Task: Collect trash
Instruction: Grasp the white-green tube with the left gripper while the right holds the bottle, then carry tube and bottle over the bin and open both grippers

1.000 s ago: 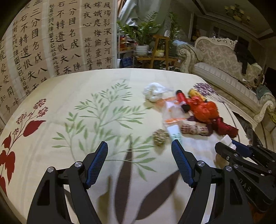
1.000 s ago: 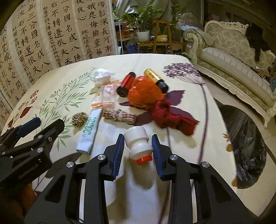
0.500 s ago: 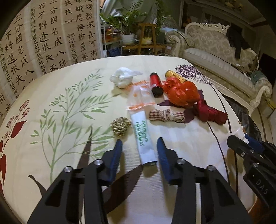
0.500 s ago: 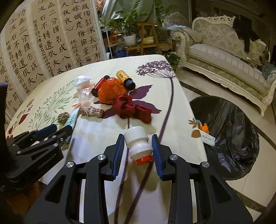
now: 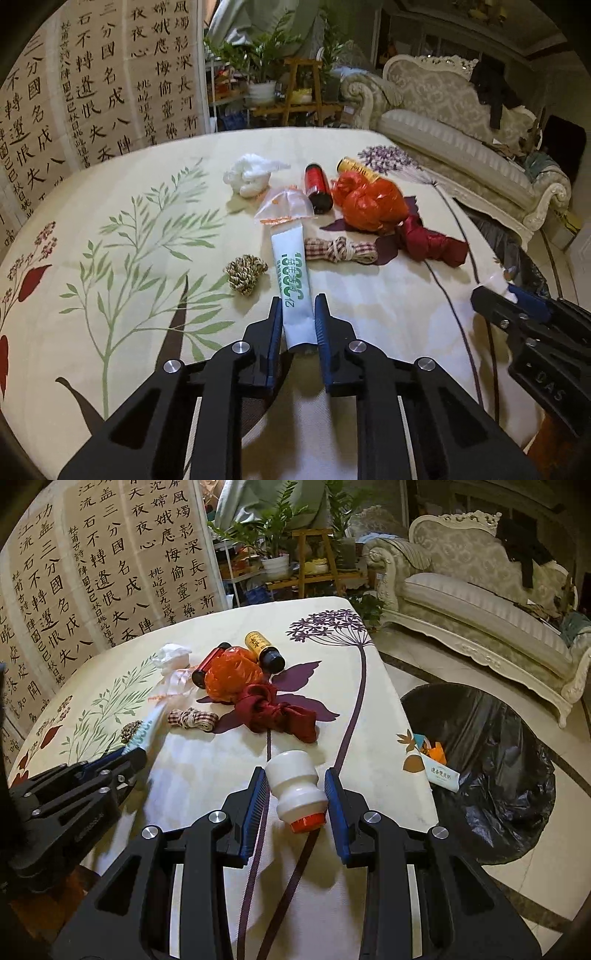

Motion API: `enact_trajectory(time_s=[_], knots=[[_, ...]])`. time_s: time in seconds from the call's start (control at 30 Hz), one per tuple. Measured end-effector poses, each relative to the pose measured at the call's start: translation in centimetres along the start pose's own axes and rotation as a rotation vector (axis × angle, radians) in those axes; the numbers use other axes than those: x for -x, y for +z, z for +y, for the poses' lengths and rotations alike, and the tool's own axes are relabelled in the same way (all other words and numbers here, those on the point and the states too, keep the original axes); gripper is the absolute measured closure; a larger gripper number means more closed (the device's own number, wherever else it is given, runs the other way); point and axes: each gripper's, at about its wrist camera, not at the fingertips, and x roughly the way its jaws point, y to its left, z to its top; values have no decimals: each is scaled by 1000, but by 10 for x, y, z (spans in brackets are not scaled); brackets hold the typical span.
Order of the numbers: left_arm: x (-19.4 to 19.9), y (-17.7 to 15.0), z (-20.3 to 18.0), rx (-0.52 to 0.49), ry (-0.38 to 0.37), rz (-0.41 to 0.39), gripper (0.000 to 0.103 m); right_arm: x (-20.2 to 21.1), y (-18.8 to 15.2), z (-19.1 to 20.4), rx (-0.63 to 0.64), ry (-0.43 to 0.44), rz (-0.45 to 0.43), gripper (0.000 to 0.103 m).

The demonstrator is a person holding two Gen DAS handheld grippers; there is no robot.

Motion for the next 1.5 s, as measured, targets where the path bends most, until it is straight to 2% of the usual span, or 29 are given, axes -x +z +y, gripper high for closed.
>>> enact_trajectory(time_s=[0.43, 0.73, 1.07, 1.5], knots=[[29, 4, -11, 0, -68, -84, 85, 13, 4, -4, -4, -45, -40, 71], [30, 17, -52, -64, -151, -137, 85, 28, 16, -45, -68, -132, -91, 71], [10, 36, -115, -165, -236, -159, 85, 32, 18, -107, -154, -260, -119, 71], [-30, 48, -167, -268, -262, -113, 85, 17, 15, -145, -217, -299, -111, 71]])
